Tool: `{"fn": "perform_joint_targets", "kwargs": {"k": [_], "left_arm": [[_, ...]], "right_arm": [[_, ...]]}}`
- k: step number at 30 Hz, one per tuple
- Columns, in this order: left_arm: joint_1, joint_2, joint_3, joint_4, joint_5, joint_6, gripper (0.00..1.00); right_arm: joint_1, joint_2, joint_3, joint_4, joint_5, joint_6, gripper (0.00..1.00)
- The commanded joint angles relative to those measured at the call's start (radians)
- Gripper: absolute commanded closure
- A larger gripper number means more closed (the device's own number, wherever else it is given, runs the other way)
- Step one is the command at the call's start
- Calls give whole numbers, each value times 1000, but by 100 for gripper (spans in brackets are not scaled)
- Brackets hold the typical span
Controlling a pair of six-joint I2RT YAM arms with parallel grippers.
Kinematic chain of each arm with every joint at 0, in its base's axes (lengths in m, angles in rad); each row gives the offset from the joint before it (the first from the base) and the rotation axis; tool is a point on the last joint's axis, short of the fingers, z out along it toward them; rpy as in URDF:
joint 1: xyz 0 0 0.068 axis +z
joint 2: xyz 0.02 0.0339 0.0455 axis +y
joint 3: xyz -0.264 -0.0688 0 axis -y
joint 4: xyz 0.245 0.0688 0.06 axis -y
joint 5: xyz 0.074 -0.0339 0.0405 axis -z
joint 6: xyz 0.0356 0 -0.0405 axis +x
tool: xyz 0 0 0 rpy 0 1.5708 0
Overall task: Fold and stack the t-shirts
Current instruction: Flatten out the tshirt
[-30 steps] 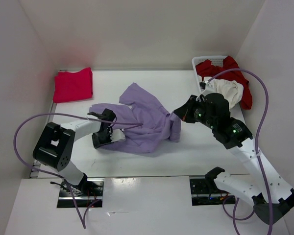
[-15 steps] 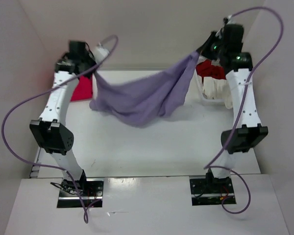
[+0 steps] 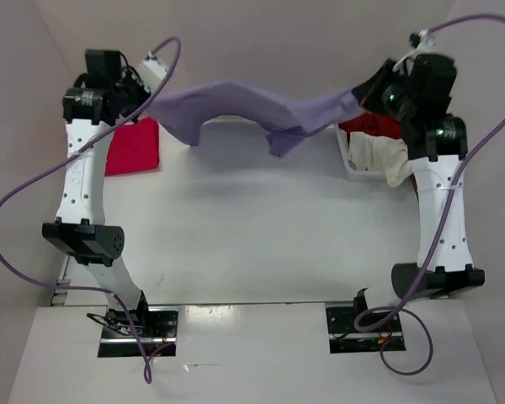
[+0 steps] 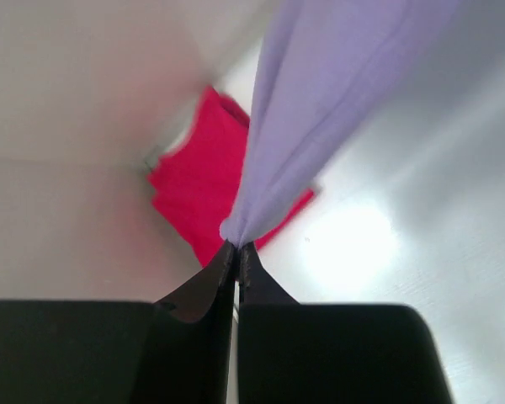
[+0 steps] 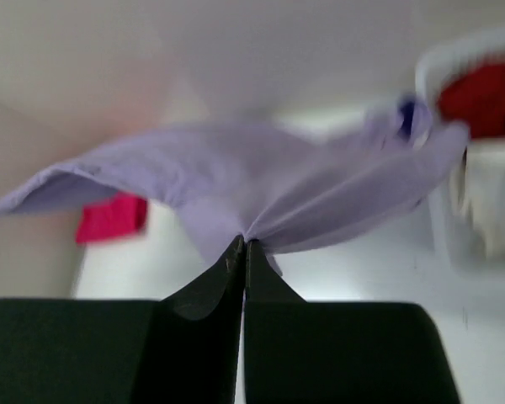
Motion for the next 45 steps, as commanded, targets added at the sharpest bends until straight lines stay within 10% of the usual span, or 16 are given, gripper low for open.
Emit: {"fn": "perform_joint_targets", "kwargs": {"k": [1,11,20,24,29,30,33,39,45], "left_arm": [[7,-84,-374,12,-98,98,100],[-33,-352,-1265,200,-324,229,100],[17,-408,-1371,142,-243,157,100],[17,-271,-1107,108,-213,101,100],[27,-46,-139,77,-148,-66,100],[27,-31,-26,92,-139,-115,100],[27,-19,196,139,-114,-140,100],[14,-66,48,82,-81,-58,100],[14,-368,-691,318,-185,93,100]], "right_arm": [[11,-146,-337,31,-41,1,100],[96,-510,-1131,31,-103,222,100],[96,-635,-1324,14,-164,337,100],[84,-364,-1049,44,-150,227,100],[32,163,59,-172,9,53,100],[32,234,446,-259,30,53,100],[5,384,818,-289,58,73,100],[5,429,890,-469,44,46,100],[105,253,620,-522,179,55,100]]}}
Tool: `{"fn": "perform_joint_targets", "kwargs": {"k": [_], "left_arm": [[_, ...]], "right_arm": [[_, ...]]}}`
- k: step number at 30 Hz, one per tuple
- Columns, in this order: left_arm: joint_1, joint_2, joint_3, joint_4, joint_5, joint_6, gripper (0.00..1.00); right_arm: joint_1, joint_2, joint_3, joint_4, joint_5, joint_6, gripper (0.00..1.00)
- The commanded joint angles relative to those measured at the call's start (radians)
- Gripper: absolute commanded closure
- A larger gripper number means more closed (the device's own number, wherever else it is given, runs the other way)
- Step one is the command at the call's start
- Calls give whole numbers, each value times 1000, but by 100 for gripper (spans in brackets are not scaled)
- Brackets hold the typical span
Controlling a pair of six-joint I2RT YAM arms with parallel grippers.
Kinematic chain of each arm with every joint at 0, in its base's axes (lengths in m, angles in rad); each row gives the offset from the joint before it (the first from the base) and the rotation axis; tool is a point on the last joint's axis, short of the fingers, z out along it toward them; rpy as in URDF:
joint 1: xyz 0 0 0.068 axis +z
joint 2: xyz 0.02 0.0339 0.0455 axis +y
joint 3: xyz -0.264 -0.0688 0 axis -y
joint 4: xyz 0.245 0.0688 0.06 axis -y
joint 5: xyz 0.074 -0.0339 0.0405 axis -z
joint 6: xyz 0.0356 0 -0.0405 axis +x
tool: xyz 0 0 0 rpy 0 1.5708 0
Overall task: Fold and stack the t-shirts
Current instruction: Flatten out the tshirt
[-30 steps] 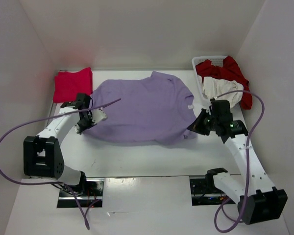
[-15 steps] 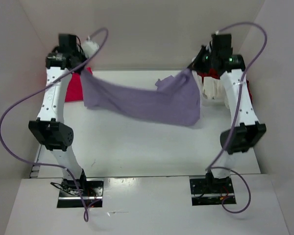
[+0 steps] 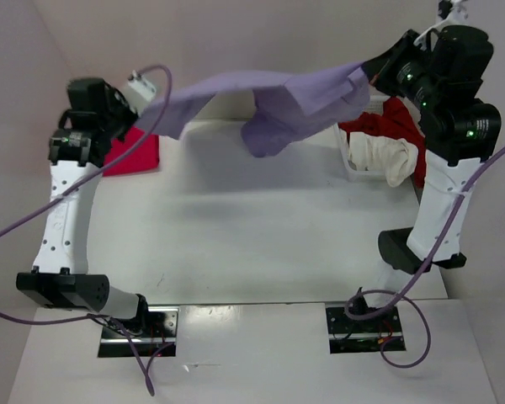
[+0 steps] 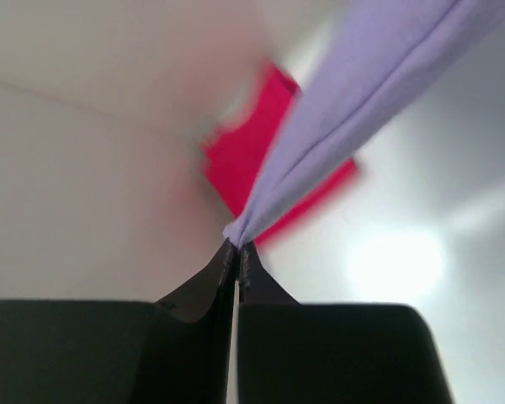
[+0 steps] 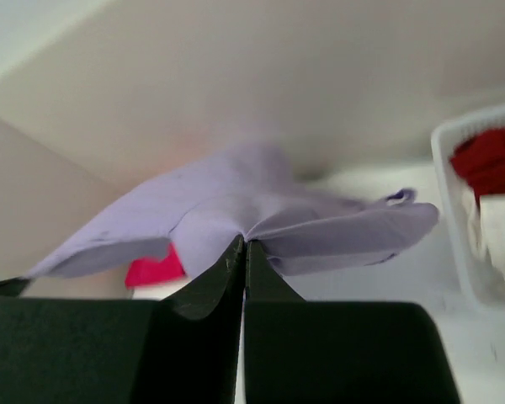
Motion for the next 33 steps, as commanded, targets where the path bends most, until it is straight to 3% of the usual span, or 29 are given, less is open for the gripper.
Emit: {"fn": "perform_joint_targets", "kwargs": {"k": [1,3,5,7,8,10,13,18,23,29,33], "left_arm": [[-1,-35,-291,24,-60,97,100],[11,-95,-466,24,-71,125,100],[11,-146,-575,15,-85,145,100],[11,-146,-646,-33,-94,131,100],[11,-146,-710,-46,-94,131,100],[11,-146,-782,-79,-73,131,100],[11,-137,-908,-111,-72,140,100],[11,-128,-1014,-160,-86,131,100],[11,-128,-1014,-206,-109,94,100],[20,-108,-951,-322,-141,56,100],[20,-88,-965,-378,-175,47,100]], "right_arm": [[78,-45,-184,-121,102,-14,100],[183,-145,-425,-89,162,-2,100],[249,-245,-780,-5,191,35,100],[262,-414,-1033,149,109,107,100],[262,-464,-1259,190,78,133,100],[262,-562,-1513,247,9,196,100],[262,-651,-1764,304,-94,268,100],[262,-693,-1924,371,-122,306,100],[225,-659,-1911,350,-93,259,100],[-84,-728,-1809,142,-19,68,100],[-145,-782,-1771,32,-4,35,100]]}}
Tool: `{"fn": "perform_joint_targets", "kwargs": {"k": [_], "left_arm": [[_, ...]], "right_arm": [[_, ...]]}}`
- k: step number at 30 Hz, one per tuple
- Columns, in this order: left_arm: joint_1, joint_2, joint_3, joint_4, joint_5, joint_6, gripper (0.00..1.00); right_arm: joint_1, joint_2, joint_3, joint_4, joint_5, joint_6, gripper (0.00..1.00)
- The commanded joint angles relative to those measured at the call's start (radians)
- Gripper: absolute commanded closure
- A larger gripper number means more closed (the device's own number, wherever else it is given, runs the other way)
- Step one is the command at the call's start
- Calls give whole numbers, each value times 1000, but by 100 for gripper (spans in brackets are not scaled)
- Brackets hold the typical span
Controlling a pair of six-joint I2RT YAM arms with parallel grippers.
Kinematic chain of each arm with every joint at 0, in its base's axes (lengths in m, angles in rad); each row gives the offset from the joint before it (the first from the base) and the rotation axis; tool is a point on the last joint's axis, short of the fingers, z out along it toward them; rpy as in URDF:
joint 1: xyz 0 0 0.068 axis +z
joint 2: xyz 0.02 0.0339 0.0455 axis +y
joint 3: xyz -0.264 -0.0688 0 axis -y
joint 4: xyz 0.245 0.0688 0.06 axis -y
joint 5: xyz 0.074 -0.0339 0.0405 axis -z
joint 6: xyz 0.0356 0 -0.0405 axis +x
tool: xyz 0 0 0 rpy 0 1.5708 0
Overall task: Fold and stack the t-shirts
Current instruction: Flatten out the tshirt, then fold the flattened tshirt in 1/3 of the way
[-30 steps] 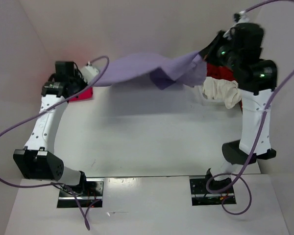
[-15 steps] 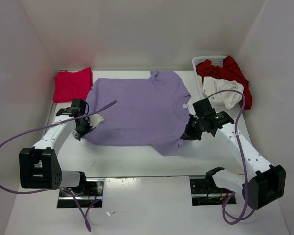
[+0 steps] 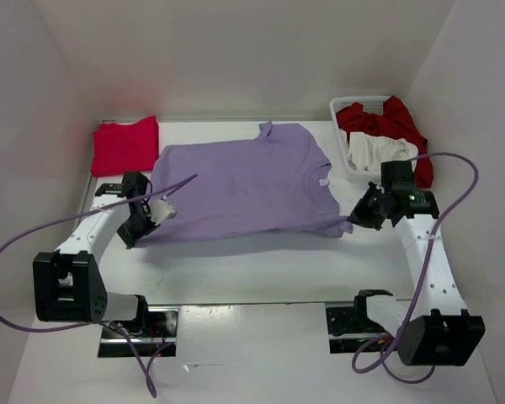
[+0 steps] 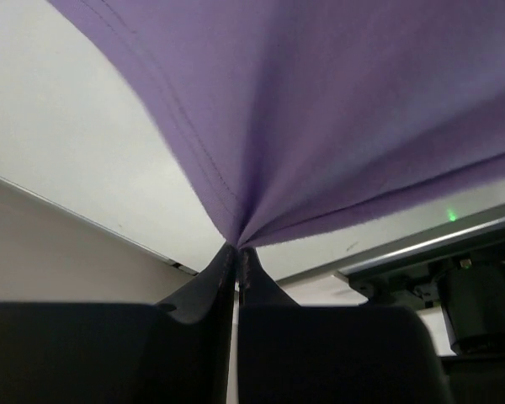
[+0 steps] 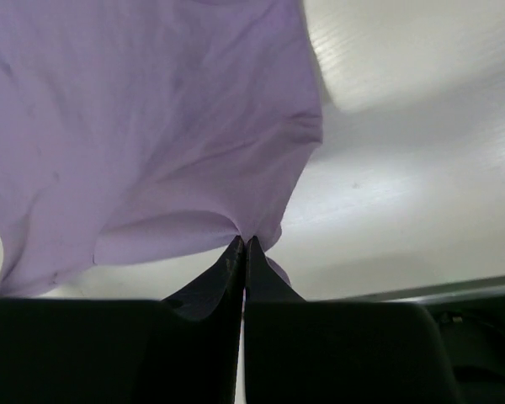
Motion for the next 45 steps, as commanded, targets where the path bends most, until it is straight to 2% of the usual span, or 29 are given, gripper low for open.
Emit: {"fn": "perform_joint_targets", "kwargs": {"k": [1,5,10,14,16,21,28,33,40,45], "left_arm": [[18,17,13,-106,-65,-25,100],[18,17,13,-147,-78,-39,100],[9,65,106,-147,-26,-39,100],[9,146,247,-49,-26,-39,100],[9,218,274,-12,-26,-49,100],[9,353,297,54,-26,-69,100],[9,467,341,114,-45,-109,99],[9,499,352,123,-75,-118,91],[9,543,361,166,-125,-137,77],[9,554,425,175,-134,-146,76]], "right_arm": [[-18,-67,54,-159,37,-78,100],[-18,-103,64,-179,26,-67,100],[-18,-32,67,-118,-53,-76,100],[-18,123,119,77,-119,-85,100],[-18,206,148,141,-191,-98,100],[21,438,241,279,-191,-118,100],[44,662,402,289,-146,-199,100],[53,775,475,266,-106,-254,100],[74,858,557,246,-12,-277,97],[74,881,600,228,35,-277,96]]}}
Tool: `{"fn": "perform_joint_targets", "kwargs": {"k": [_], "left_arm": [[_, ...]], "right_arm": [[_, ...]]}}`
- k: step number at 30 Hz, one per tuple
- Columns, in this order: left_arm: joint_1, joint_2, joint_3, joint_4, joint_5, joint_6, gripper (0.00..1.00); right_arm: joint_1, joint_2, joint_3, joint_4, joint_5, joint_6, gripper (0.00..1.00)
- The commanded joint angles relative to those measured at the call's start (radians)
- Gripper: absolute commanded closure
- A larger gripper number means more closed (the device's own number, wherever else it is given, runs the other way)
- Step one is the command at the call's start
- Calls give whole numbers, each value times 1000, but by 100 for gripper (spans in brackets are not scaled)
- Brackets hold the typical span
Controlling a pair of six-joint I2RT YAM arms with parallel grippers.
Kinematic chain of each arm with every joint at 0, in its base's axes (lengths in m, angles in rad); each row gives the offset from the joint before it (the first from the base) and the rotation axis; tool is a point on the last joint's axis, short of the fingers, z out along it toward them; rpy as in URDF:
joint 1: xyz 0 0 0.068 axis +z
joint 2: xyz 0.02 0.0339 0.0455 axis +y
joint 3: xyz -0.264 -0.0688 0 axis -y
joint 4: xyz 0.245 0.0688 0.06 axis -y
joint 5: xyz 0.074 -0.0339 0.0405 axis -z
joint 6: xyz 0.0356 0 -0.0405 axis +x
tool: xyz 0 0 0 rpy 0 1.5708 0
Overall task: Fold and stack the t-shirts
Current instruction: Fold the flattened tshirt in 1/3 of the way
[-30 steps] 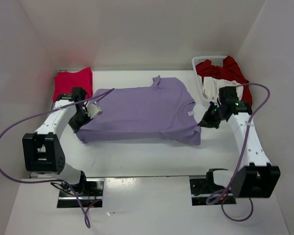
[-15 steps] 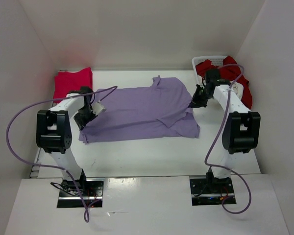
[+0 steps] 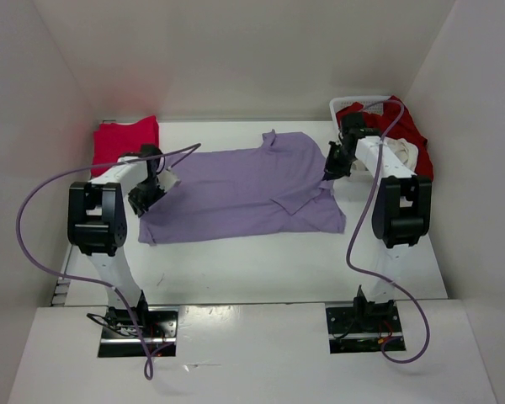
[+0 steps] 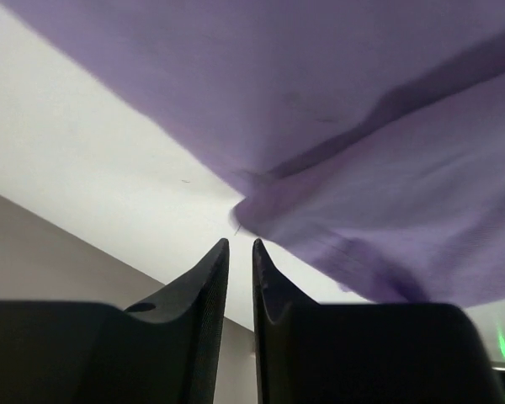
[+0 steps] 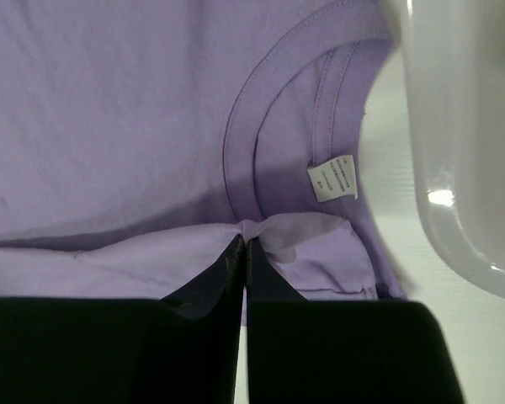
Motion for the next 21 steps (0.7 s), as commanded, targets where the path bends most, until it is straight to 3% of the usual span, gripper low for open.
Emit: {"fn": "perform_joint_targets", "kwargs": {"k": [1,5,6,8,9,13,15,17,21], "left_arm": [[4,3,74,16,-33,-27,76],[4,3,97,36,-33,-36,78],[4,3,97,36,-33,-36,78],[4,3,106,18,-45,-36,69],[4,-12,117,7,-45,-36,68],[-15,-112,129,-97,72,-66,61],[-36,-181,129,-146,155,-67,57],[-64,-210,54,-193,209,-67,52],[-114,-223,-94,-157,221,-120,52]], "right_arm": [[0,6,71,-5,67,-29,98],[0,6,71,-5,78,-29,100],[0,6,71,-5,78,-29,97],[0,15,71,-5,55,-29,75],[10,15,81,-5,45,-29,56],[28,-15,114,-5,45,-29,32],[40,-66,114,-14,58,-29,24],[54,-113,98,-34,74,-20,24],[68,-253,-95,-43,149,71,23]]}}
